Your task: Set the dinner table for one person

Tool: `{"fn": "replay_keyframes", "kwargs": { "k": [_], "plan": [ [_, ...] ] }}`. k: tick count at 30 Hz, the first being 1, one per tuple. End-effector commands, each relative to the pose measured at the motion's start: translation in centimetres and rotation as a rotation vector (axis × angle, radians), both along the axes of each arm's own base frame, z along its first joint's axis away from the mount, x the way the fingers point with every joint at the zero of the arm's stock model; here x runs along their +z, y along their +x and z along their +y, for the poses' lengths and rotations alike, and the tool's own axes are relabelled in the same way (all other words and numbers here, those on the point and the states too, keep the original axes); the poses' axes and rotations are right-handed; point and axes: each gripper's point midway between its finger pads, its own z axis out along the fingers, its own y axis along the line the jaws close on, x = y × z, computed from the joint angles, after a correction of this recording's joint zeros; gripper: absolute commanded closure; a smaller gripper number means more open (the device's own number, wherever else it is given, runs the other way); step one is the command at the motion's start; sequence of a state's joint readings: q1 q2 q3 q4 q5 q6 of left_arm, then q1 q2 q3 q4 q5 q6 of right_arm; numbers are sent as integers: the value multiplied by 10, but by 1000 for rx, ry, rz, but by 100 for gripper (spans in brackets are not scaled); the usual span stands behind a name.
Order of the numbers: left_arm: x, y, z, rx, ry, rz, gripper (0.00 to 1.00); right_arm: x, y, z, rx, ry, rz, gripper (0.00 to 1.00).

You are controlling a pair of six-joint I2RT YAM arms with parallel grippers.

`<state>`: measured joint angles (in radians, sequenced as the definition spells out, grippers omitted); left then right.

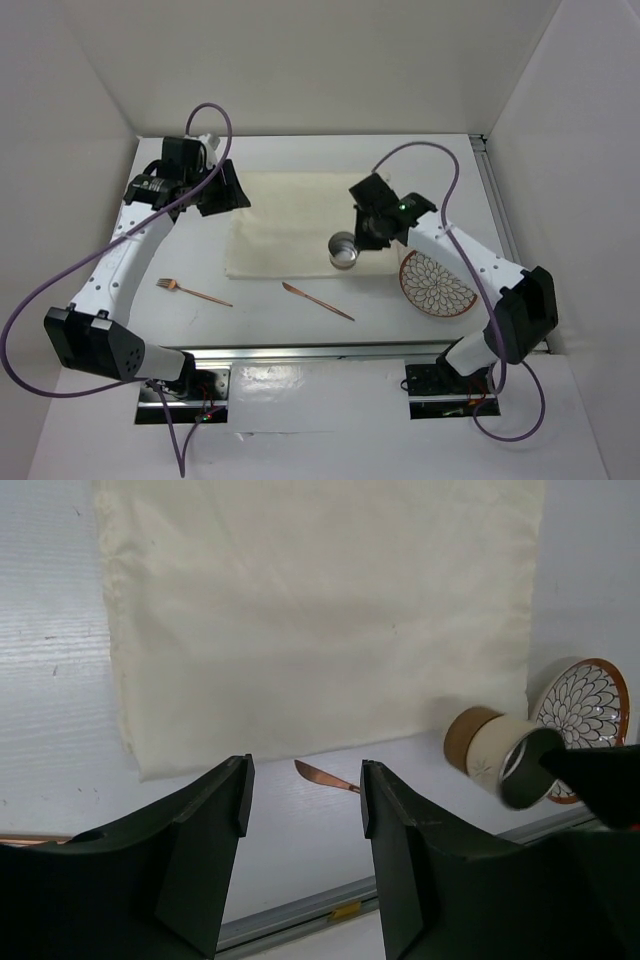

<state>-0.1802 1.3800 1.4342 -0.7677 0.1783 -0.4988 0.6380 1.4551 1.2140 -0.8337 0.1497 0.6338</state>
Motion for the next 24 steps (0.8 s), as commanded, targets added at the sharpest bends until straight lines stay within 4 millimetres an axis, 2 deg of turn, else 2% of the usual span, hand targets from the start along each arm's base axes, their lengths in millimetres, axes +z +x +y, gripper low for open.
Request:
{"fn": "replay_keyframes", "kwargs": {
  "k": [1,3,4,6,7,8,9,10,11,13,14,17,20,24],
  "plan": [
    [26,8,-1,-15,5,-79,37,55,63,-17,-66,-52,-163,100],
    [24,9,-1,-15,4,-82,36,61,92,-21,-72,-62,-187,100],
    [20,11,-1,-22,13,-75,34,62,125,-23,-94,-36,-179,100],
    [20,12,0,-15,20,-76,34,56,156,-33,-141,-54,-151,100],
    [16,11,0,-15,23,-58,34,77,180,-42,-180,-41,-183,100],
    [15,11,0,-15,23,-58,34,47,198,-44,-195,-76,-130,100],
    [11,10,0,-16,25,-47,34,65,222,-48,-222,-51,-188,100],
    [11,10,0,-16,25,-47,34,60,231,-50,-231,-54,-183,100],
    [11,10,0,-16,25,-47,34,38,244,-50,-248,-59,-158,100],
    [5,6,-1,-24,21,-24,34,38,263,-59,-291,-32,-179,100],
    [2,5,-1,-17,17,-11,34,24,271,-63,-309,-33,-167,100],
    [-8,0,-1,-24,16,21,34,11,281,-70,-340,-2,-157,100],
    [-10,-7,-5,-41,10,32,34,-7,284,-79,-363,2,-135,100],
    [-10,-9,-3,-33,17,29,34,-22,284,-91,-385,-18,-109,100]
  ]
}}
